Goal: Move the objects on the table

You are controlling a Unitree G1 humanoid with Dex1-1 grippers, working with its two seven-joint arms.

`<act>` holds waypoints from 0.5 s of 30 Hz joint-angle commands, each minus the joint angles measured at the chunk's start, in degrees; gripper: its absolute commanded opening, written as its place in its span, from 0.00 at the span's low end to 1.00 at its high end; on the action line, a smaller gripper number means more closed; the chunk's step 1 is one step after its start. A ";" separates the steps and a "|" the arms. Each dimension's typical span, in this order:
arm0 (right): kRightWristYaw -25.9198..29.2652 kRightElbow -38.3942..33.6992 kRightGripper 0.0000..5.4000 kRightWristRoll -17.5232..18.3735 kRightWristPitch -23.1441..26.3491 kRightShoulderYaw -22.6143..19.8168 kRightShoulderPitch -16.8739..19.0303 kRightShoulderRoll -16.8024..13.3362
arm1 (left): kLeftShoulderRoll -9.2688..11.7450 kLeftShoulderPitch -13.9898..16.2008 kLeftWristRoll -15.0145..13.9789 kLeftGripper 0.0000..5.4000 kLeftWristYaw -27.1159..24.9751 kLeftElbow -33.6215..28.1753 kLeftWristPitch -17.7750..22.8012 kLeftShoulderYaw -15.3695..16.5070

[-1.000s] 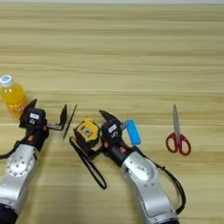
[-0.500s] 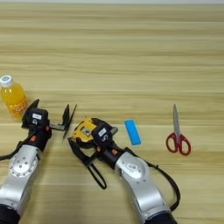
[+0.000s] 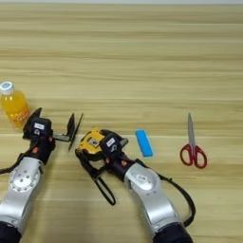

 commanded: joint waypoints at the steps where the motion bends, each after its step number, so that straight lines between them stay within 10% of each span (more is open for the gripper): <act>1: -0.53 0.69 1.00 -0.48 0.61 -0.32 -0.95 0.40 | -0.01 -0.34 0.07 1.00 0.34 -0.37 1.01 0.30; 15: -0.61 1.60 0.90 -1.34 0.70 0.01 -1.39 0.42 | -0.19 -0.05 0.29 1.00 0.37 -0.56 1.11 0.43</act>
